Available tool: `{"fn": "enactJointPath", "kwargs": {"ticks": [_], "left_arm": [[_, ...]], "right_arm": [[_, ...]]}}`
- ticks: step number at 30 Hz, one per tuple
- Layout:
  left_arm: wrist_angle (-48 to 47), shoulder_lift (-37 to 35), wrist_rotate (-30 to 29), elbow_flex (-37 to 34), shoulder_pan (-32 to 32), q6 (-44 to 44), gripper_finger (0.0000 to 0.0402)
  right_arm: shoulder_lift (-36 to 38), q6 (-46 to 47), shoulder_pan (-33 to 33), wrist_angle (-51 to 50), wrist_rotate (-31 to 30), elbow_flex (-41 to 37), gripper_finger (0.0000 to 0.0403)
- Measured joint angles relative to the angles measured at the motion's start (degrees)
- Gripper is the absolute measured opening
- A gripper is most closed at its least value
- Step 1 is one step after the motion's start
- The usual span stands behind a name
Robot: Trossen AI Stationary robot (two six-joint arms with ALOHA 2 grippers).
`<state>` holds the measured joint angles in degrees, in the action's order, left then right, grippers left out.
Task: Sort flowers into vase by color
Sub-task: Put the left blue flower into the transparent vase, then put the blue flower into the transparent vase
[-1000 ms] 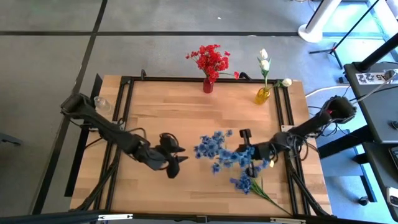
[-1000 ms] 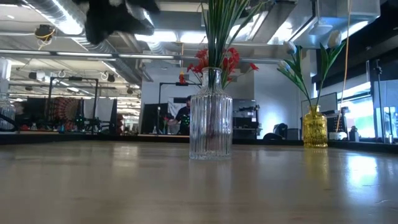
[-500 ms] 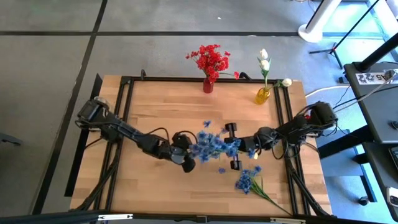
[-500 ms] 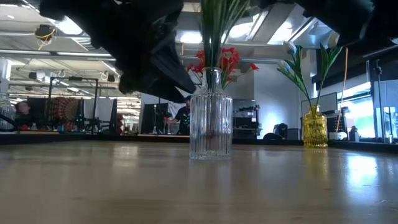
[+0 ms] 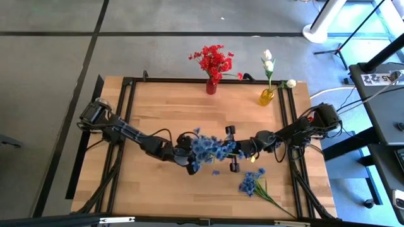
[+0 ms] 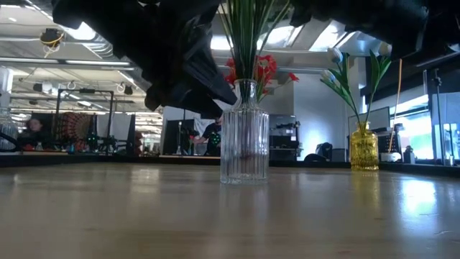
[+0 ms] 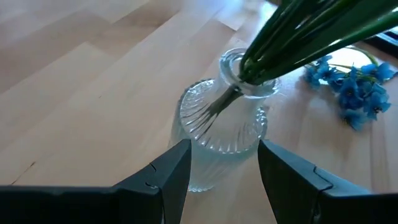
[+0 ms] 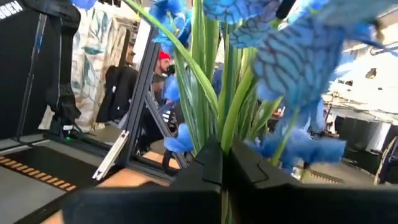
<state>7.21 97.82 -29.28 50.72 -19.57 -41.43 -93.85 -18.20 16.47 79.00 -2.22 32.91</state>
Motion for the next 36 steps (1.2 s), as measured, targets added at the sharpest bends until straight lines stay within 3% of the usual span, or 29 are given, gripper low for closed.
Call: {"fn": "enactJointPath", "kwargs": {"ticks": [6, 11, 21, 28, 32, 36], "left_arm": [[-0.3, -2.3, -0.1, 0.0, -1.0, 0.0, 0.0181], [-2.2, -6.2, -1.4, 0.0, -1.3, 0.1, 0.0181], [-2.9, -8.0, -1.8, 0.0, -1.2, 1.5, 0.0181], [-4.2, -8.0, -2.1, 0.0, -1.7, 1.5, 0.0181], [-5.7, -9.2, -2.1, 0.0, -2.9, 1.3, 0.0181], [-11.7, -12.6, -3.6, 0.0, -4.7, -1.0, 0.0181]], "right_arm": [[0.0, 0.3, 0.0, -4.6, -3.5, -1.2, 0.0001], [0.0, 5.7, 0.0, -6.6, -11.7, -3.9, 0.0004], [0.1, 15.8, 0.0, -21.1, -24.2, -4.1, 0.0052], [4.3, 16.8, 0.0, -36.5, -24.4, 0.2, 0.0169], [9.5, 21.1, 0.1, -55.7, -23.1, 5.6, 0.0247], [14.9, 27.6, 0.1, -80.3, -15.4, 12.8, 0.0306]]}}
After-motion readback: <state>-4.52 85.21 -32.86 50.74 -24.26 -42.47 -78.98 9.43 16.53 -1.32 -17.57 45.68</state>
